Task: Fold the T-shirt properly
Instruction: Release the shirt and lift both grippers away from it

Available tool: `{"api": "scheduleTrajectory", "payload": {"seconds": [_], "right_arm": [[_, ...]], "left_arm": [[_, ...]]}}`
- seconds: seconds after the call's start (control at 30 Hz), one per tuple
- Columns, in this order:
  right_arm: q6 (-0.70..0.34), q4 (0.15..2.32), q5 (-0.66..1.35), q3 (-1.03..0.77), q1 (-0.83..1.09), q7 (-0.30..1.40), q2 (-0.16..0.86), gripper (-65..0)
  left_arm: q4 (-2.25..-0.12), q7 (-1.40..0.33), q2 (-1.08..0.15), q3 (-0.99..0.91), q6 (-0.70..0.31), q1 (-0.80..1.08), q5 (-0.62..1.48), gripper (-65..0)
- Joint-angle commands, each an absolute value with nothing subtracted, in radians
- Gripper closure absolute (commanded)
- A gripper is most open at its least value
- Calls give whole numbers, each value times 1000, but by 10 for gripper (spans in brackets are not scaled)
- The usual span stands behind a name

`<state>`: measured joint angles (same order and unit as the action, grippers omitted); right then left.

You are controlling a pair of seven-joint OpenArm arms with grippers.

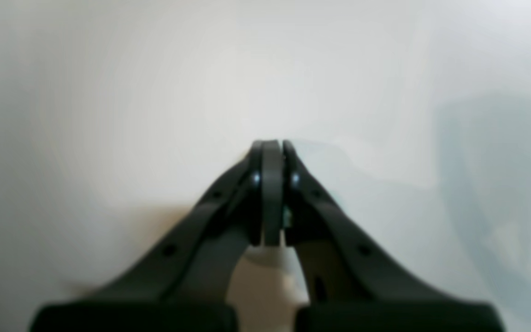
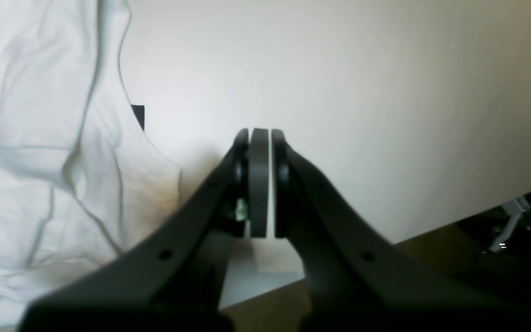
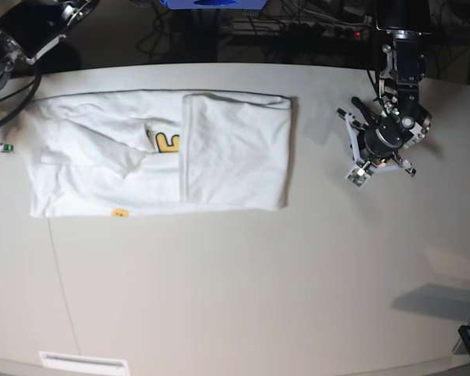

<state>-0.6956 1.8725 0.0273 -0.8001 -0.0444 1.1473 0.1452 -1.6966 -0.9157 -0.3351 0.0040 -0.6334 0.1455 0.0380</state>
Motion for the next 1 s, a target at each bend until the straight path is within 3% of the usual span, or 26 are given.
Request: {"api": "scheduleTrajectory", "payload": {"seconds": [0.0,0.1,0.2,0.4,0.47,0.73,0.9,0.97], "right_arm": [[-698,1891,61,-800,-58,1145,156,-19],[-698,1891,122,-799,-65,1199,156,-48],[-698,1891,186,-803,-71,1257,156,-132],[-698,1845,378,-955,-105,1340,182,-409],[-698,1759,475,-984,-102,1340,211,-474],[-698,1268,908,-992,-50,1336,390,-492],[-698,1228,977,-983,-36,1337,433,-501],[-698,1218,978,-944,-35,1337,449,-535]], "left_arm": [[-1692,-924,-320,7,-647,150,19,0],[-1698,-921,-297,7,-677,150,-24,0],[-1710,-921,-295,7,-698,150,-31,0],[-1716,-921,-303,5,-698,154,-35,0],[-1716,-921,-303,5,-698,154,-35,0],[-1713,-920,-303,5,-698,153,-35,0],[-1710,-920,-302,5,-698,151,-35,0],[-1710,-920,-302,5,-698,151,-35,0]]}}
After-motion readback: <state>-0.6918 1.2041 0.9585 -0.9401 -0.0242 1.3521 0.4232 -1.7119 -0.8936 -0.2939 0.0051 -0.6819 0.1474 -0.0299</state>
